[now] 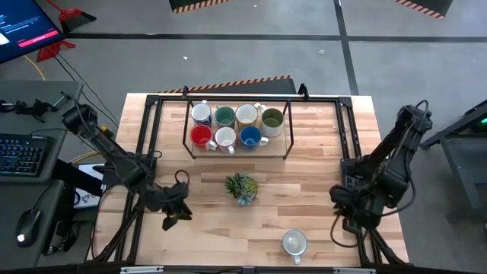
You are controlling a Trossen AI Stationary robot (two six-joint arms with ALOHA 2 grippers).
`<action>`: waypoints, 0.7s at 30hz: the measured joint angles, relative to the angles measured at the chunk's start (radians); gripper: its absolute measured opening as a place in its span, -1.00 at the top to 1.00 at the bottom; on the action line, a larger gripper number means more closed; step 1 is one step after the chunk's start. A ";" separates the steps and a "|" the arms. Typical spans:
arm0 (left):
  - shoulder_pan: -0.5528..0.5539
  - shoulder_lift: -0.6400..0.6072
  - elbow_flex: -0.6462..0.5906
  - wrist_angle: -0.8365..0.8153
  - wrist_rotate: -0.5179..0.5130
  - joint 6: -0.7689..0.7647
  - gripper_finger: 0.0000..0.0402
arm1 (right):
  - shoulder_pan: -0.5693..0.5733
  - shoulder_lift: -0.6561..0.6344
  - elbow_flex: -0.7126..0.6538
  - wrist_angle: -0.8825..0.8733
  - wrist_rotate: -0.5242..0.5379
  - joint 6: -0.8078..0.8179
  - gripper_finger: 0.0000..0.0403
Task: Place coffee mugs
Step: Put the red patterned mug on the shelf
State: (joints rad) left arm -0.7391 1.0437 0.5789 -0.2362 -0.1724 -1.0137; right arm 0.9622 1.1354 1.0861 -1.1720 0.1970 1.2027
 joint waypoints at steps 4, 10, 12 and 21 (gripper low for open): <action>-0.067 0.057 -0.001 0.090 -0.087 -0.082 0.56 | 0.083 -0.046 -0.161 0.276 0.044 0.028 0.65; -0.137 0.228 -0.038 0.446 -0.289 -0.050 0.56 | 0.173 -0.062 -0.415 0.796 0.261 0.022 0.65; -0.143 0.300 -0.038 0.538 -0.349 -0.049 0.56 | 0.186 -0.058 -0.484 0.923 0.339 0.019 0.65; -0.081 0.587 -0.032 1.227 -0.510 0.224 0.56 | 0.167 -0.057 -0.611 1.319 0.552 -0.190 0.65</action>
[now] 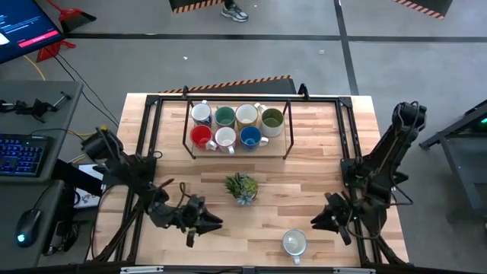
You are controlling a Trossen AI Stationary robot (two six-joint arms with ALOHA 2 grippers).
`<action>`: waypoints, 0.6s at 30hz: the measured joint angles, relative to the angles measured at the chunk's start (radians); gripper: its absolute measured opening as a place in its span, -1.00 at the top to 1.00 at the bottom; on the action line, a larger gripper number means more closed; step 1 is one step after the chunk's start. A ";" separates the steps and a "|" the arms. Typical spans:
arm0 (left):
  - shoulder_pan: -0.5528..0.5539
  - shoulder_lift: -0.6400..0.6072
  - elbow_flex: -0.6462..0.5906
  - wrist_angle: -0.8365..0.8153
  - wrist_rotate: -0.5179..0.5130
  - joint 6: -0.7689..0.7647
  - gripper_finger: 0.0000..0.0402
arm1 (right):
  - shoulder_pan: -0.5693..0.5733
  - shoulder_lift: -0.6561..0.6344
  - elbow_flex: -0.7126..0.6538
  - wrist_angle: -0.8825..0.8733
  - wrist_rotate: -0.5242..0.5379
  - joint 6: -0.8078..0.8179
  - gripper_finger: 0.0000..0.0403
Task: Place coffee mugs
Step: Put the red patterned mug on the shelf
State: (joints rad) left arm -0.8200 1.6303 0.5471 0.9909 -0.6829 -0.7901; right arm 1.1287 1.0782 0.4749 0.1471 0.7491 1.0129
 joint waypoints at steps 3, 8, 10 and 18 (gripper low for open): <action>0.029 0.031 0.033 0.023 0.017 0.051 0.56 | -0.044 0.006 0.028 -0.011 -0.095 0.010 0.65; 0.079 0.044 0.066 0.018 0.099 0.078 0.56 | -0.124 0.025 0.130 -0.145 -0.200 -0.025 0.65; 0.095 0.043 0.066 0.017 0.131 0.078 0.56 | -0.155 0.050 0.187 -0.261 -0.266 -0.014 0.65; 0.102 0.040 0.066 -0.009 0.186 0.069 0.56 | -0.220 0.263 0.419 -0.614 -0.435 0.015 0.65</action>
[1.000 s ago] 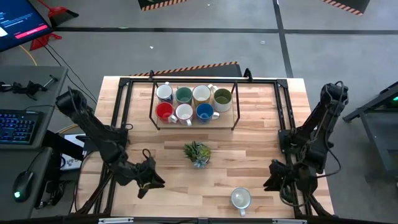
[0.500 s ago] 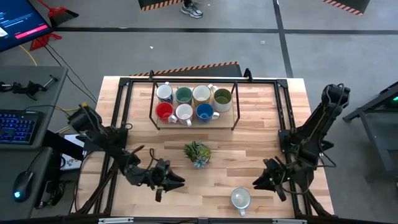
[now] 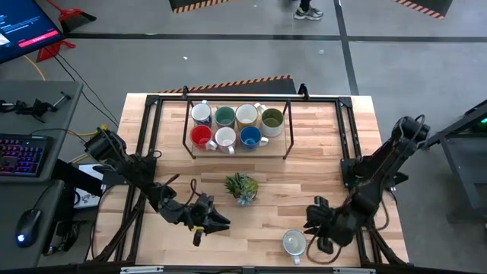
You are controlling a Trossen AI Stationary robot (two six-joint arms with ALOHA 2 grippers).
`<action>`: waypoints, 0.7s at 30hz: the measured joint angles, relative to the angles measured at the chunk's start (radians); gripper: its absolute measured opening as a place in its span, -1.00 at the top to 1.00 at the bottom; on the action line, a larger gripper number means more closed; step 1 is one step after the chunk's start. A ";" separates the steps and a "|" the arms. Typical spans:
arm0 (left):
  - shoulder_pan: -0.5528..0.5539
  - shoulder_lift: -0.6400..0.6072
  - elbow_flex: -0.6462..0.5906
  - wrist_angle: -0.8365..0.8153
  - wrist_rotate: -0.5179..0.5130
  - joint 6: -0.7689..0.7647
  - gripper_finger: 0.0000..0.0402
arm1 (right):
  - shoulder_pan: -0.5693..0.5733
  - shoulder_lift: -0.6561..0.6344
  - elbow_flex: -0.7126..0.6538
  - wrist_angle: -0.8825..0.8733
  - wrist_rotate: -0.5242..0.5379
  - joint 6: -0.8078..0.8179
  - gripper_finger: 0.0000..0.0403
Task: Place coffee mugs
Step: Put the red patterned mug on the shelf
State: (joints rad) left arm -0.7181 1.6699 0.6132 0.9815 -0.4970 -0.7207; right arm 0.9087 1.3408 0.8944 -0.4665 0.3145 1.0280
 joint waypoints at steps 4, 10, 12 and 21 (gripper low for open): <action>-0.003 0.000 0.000 -0.001 0.010 0.000 0.56 | -0.013 0.118 0.138 -0.134 -0.012 -0.053 0.65; -0.002 0.000 0.000 -0.001 0.025 -0.001 0.56 | -0.042 0.251 0.286 -0.217 -0.039 -0.126 0.65; -0.002 0.000 0.000 0.000 0.025 -0.001 0.56 | -0.052 0.282 0.315 -0.217 -0.039 -0.151 0.65; -0.003 0.000 0.000 0.002 0.052 -0.030 0.56 | -0.078 0.357 0.377 -0.266 -0.033 -0.204 0.65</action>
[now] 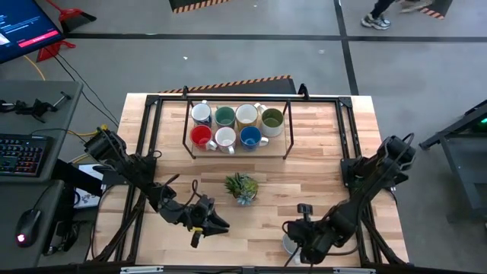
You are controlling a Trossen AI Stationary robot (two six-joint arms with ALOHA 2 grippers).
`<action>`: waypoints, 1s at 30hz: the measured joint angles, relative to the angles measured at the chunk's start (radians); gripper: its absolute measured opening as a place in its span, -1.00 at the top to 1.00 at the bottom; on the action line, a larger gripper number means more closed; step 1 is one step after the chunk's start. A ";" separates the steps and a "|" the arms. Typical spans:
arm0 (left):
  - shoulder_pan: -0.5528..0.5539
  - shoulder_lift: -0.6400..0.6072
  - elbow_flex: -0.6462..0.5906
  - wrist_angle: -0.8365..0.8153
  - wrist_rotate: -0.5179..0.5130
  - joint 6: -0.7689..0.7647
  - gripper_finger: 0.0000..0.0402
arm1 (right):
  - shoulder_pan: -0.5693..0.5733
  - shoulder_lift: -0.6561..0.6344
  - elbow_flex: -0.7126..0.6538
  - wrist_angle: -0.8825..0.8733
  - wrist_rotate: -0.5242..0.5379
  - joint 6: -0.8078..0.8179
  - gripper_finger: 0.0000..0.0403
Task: Place coffee mugs
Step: Put the red patterned mug on the shelf
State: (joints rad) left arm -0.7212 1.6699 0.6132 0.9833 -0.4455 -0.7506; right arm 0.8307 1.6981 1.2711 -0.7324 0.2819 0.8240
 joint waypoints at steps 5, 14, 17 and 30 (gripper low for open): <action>0.000 0.000 0.000 0.000 0.026 -0.008 0.56 | 0.000 -0.008 0.061 -0.058 0.062 -0.065 0.65; 0.000 0.000 0.000 0.000 0.044 -0.007 0.56 | -0.006 -0.008 0.069 -0.118 0.076 -0.085 0.65; 0.000 0.000 0.000 0.000 0.044 -0.007 0.56 | -0.006 -0.007 0.069 -0.117 0.076 -0.099 0.65; 0.000 0.000 -0.001 0.000 0.044 -0.007 0.56 | -0.006 0.019 0.021 -0.098 0.027 -0.094 0.65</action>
State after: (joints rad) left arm -0.7212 1.6695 0.6125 0.9834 -0.4015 -0.7578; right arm 0.8246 1.7172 1.2919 -0.8307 0.3093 0.7305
